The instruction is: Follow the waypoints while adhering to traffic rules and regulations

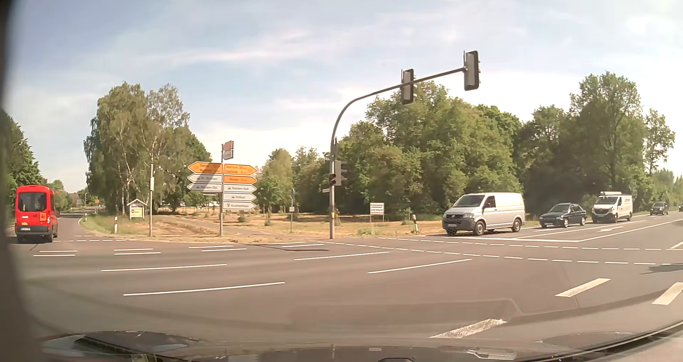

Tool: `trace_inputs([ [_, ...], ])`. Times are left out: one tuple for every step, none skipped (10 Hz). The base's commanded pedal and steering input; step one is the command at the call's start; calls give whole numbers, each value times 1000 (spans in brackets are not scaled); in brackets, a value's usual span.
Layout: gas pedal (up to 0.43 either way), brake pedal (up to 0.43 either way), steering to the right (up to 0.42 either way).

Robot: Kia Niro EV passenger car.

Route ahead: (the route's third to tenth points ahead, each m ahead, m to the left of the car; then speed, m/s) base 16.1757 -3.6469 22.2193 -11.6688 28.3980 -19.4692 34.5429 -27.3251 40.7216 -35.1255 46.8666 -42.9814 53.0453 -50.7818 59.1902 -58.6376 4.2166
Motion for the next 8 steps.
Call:
trace_inputs([
  [47, 0, 309],
  [47, 0, 311],
  [59, 0, 319],
  [79, 0, 325],
  [189, 0, 330],
  [209, 0, 331],
  [220, 0, 331],
  [248, 0, 331],
])
